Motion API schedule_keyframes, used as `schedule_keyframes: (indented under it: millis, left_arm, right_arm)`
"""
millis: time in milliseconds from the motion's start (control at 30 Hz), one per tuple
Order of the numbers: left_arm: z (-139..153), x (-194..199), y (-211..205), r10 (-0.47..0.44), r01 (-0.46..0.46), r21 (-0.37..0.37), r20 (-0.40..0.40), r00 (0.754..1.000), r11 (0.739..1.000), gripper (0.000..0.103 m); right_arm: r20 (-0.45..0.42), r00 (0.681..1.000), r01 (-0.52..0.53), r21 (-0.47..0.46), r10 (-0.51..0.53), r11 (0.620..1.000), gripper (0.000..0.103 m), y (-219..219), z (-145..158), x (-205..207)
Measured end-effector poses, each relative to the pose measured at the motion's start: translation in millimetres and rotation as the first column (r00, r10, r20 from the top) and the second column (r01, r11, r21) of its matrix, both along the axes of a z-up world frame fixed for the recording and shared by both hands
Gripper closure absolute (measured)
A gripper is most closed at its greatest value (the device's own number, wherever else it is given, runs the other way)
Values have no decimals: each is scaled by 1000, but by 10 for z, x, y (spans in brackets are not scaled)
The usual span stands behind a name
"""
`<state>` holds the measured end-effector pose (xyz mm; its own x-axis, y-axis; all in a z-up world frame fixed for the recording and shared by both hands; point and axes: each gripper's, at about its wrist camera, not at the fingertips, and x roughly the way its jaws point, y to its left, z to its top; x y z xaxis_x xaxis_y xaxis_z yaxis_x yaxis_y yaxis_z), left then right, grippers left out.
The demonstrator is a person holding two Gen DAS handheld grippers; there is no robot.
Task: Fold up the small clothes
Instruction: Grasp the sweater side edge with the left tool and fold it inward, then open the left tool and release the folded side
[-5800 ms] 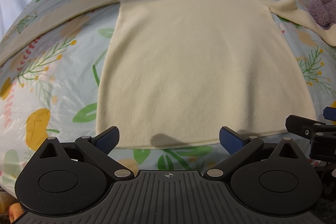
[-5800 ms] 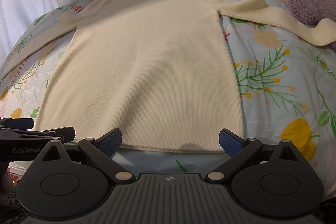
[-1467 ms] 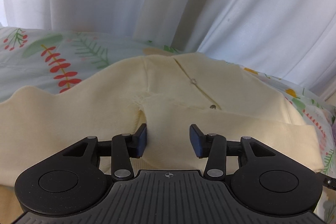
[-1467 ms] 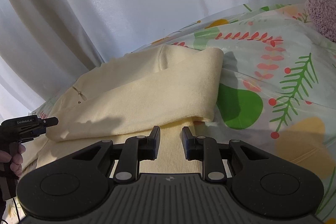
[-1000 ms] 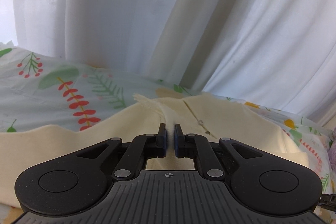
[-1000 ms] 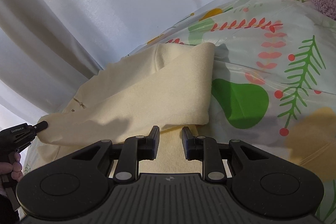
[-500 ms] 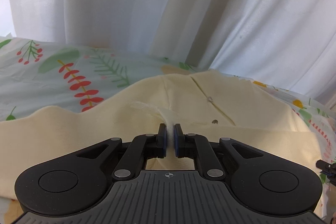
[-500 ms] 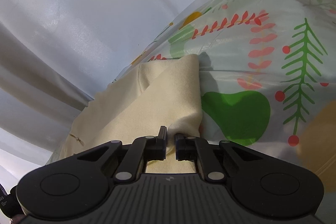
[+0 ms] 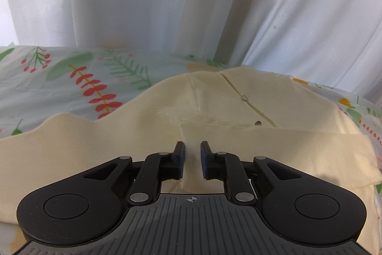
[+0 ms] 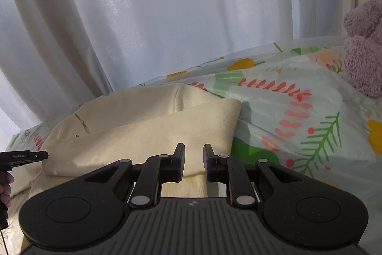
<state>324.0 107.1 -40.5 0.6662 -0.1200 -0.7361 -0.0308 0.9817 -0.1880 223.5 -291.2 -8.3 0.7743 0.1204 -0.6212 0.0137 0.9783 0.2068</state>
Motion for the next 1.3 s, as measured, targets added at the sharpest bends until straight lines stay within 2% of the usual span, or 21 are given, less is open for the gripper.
schedule_keyframes:
  millis: [33,133,200,267,367,533,633,767,833,900,967,1067,1200,1300]
  left_arm:
    - [-19,15,-17,2,-2,-3,-6,1000,1000,89]
    - [-70,45,-84,-2,2,6,-16,1000,1000,95]
    - [-68,54,-127,-1,1,37,-7,1000,999,96]
    - [-58,70,-149,4,-4,60,-3,1000,998,96]
    - [-54,93,-160,12,-12,86,2,1000,996,96]
    - [-70,99,-197,15,-17,131,17,1000,991,96]
    - [-65,85,-216,14,-16,144,17,1000,989,96]
    - [-12,9,-231,2,-5,153,14,1000,988,93]
    - [21,-53,-242,2,-5,148,25,1000,989,86]
    - [34,-102,-259,-4,0,128,28,1000,992,74]
    - [0,-93,-281,-8,6,135,20,1000,991,71]
    - [-80,-57,-289,10,-9,161,-2,1000,987,70]
    - [-53,-104,-239,37,-37,143,1,999,989,70]
    - [15,-197,-160,57,-57,108,-3,998,993,69]
  right_arm:
    - [0,1000,-22,-29,22,999,84,71,-10,67]
    - [-50,993,-111,-18,110,994,84,272,-136,264]
    - [-94,985,-157,-96,148,983,85,469,-250,349]
    - [-117,980,-186,-215,164,959,85,646,-385,420]
    - [-78,984,-174,-299,158,938,87,742,-422,472]
    - [-64,988,-152,-341,138,928,89,773,-435,556]
    - [-69,987,-158,-345,143,925,89,779,-425,535]
    - [-80,981,-193,-283,178,940,89,772,-363,408]
    - [-83,977,-211,-298,195,931,89,808,-388,352]
    - [-66,976,-217,-335,207,917,89,850,-434,317]
    - [-60,976,-215,-348,207,912,87,869,-454,328]
    - [-48,980,-196,-358,192,913,85,890,-467,366]
    - [-36,984,-177,-359,176,916,84,918,-474,368]
    - [-59,984,-177,-278,168,944,84,860,-420,322]
